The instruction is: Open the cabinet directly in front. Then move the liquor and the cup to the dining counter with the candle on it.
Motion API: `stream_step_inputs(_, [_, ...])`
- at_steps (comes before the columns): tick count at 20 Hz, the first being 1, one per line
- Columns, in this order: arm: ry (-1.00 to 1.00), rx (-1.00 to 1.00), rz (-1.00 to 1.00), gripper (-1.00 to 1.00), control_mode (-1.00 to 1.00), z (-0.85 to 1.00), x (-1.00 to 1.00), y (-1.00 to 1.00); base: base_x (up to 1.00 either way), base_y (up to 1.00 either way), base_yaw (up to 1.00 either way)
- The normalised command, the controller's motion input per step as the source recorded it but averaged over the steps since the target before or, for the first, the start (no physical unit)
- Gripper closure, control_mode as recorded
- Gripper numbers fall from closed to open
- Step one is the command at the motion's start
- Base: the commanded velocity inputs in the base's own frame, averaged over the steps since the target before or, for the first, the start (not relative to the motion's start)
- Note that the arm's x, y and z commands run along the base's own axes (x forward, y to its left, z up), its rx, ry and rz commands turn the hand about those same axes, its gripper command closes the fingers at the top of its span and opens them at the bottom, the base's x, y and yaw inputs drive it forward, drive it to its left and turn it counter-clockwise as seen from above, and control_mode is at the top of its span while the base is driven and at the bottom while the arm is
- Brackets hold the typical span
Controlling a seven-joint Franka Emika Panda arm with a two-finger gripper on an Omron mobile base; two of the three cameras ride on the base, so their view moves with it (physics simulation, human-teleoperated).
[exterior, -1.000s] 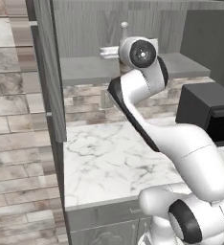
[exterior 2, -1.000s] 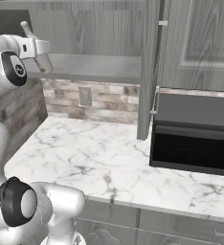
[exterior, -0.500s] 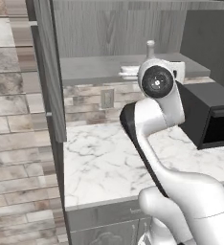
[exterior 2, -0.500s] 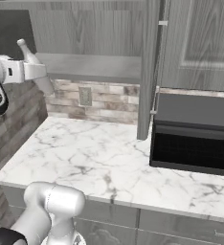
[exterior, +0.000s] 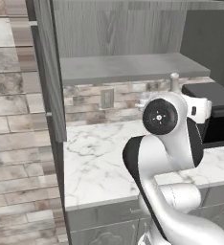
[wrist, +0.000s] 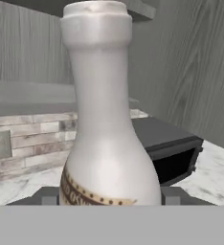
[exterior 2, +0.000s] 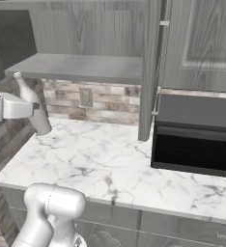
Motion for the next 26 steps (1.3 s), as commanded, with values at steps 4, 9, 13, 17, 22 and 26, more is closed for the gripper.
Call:
stream_step_inputs(4, [-0.03,0.0,-0.15,1.0,-1.0,-0.14,-0.29,0.0,0.0,0.0,0.0])
stream_step_inputs(9, [0.0,0.0,0.0,1.0,1.0,0.0,0.0,0.0,-0.99,-0.12,-0.31])
stream_step_inputs(13, [0.0,0.0,0.0,1.0,1.0,0.0,0.0,0.0,-0.97,-0.16,-0.54])
stream_step_inputs(17, [0.0,0.0,0.0,1.0,1.0,0.0,0.0,0.0,-0.64,-0.22,-0.73])
stream_step_inputs(22, [0.0,0.0,0.0,1.0,1.0,0.0,0.0,0.0,-0.21,-0.36,-0.83])
stream_step_inputs(26, [0.0,0.0,0.0,1.0,1.0,0.0,0.0,0.0,-0.04,-0.64,-0.79])
